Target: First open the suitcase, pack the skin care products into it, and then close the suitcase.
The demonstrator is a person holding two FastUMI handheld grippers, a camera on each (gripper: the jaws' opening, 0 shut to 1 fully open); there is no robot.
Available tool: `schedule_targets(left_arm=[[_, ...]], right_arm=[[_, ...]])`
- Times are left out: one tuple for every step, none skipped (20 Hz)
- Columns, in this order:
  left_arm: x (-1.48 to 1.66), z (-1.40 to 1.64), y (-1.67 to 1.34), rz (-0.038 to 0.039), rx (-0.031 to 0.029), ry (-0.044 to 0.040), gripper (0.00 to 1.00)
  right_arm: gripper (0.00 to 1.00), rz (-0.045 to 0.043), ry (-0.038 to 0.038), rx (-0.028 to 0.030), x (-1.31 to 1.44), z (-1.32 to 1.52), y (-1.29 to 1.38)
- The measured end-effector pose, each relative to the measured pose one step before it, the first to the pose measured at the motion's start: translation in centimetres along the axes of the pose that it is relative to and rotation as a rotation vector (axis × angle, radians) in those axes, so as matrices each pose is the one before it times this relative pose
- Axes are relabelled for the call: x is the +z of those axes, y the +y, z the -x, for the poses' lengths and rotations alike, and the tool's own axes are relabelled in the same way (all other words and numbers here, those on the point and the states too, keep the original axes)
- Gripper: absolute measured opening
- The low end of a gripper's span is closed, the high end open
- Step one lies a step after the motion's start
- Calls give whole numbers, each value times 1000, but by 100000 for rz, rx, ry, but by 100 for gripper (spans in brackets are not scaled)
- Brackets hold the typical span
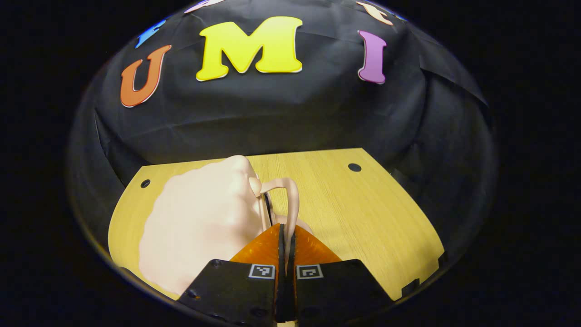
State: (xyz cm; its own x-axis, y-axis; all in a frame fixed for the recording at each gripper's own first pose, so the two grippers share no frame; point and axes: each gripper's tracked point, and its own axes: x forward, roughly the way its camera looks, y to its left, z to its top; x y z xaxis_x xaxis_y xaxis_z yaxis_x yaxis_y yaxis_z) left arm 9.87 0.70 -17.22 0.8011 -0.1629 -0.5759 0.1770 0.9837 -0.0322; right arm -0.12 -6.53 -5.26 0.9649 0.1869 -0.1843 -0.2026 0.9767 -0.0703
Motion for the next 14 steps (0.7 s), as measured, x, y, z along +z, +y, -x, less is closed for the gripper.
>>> schedule_targets(left_arm=[[-577,-784,-258,-1890,730,1873,3],[-543,-519,-339,-1787,358,1894,3],[-546,-422,-349,-1395,276,1783,3],[-624,-346,-248,-1046,627,1763,3],[-596,-260,-398,-967,229,1775,4],[-227,-226,-237,-1075,256,1206,4],[-405,-288,-331,-985,-159,1858,5],[-448,-17,-718,603,-1731,2588,12],[-221,391,-840,726,-803,411,22],[357,-65,-667,1348,-1043,-1668,42],[725,627,-755,984,-1520,-1908,46],[894,462,-472,-29,-387,-2199,51],[947,754,-47,-1050,941,-2036,51],[997,806,175,-1152,1108,-3111,92]], right_arm=[[79,-822,743,157,-309,-116,-24],[79,-990,1028,418,-382,-129,37],[79,-767,713,160,-259,-3,-7],[79,-1194,284,384,-399,-111,15],[80,-934,381,205,-446,-176,28],[79,-969,449,80,-474,-137,-1],[79,-187,-72,-343,-316,-44,-99],[80,-417,-249,-59,-398,-99,-137],[80,-1119,614,17,-432,-191,-1],[79,-1562,962,-32,-272,-99,-61],[77,-1882,1180,-420,-196,-54,-106],[80,-1444,580,-792,41,-24,-71],[77,-208,-667,-1075,413,83,14],[79,1153,-1350,-1633,545,-58,-30]])
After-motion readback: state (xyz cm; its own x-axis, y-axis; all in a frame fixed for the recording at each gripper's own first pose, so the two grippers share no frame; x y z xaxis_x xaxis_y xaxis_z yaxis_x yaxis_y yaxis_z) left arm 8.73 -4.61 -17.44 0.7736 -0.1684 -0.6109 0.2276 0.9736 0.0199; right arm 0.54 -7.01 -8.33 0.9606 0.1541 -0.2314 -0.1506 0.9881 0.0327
